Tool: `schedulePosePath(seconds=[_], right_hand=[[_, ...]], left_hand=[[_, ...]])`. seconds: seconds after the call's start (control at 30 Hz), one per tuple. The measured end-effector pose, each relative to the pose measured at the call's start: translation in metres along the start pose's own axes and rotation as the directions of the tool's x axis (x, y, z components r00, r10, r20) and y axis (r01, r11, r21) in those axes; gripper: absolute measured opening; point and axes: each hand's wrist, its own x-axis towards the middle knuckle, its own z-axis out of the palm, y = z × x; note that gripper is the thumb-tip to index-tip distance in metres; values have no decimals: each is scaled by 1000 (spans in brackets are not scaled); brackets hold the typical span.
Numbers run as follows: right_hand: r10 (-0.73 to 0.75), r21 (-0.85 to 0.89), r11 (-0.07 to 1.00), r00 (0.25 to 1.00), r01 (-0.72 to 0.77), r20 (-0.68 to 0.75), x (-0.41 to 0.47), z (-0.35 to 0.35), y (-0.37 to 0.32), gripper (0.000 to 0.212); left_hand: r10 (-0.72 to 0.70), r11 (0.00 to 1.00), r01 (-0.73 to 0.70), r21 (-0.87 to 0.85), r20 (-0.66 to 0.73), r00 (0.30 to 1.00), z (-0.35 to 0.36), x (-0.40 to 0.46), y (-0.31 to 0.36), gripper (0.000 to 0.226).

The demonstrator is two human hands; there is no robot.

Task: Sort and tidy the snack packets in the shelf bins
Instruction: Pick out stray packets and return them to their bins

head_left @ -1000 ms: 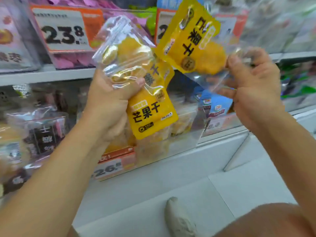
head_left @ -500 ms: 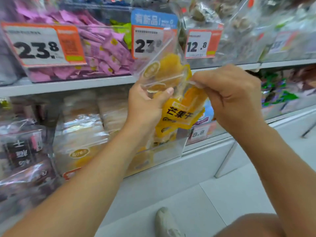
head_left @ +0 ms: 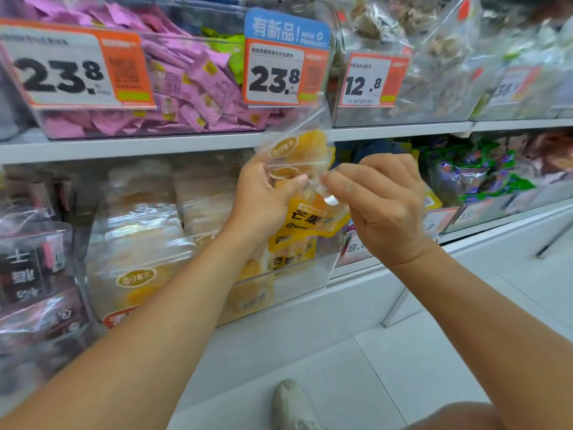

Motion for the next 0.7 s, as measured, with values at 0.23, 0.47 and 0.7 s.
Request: schedulePosePath(seconds=[0.23, 0.47, 0.7], right_hand=[[-96, 181, 983, 950, 43, 296, -25, 26, -16, 23], [54, 276, 872, 639, -405, 767, -15, 17, -9, 9], [363, 184, 743, 618, -644, 698, -9, 3, -2, 51]], left_hand=[[-136, 984, 123, 130, 96, 986, -7, -6, 0, 26], [-3, 759, -166, 630, 258, 966, -16, -12, -1, 21], [-163, 784, -56, 619, 292, 942, -34, -10, 17, 13]])
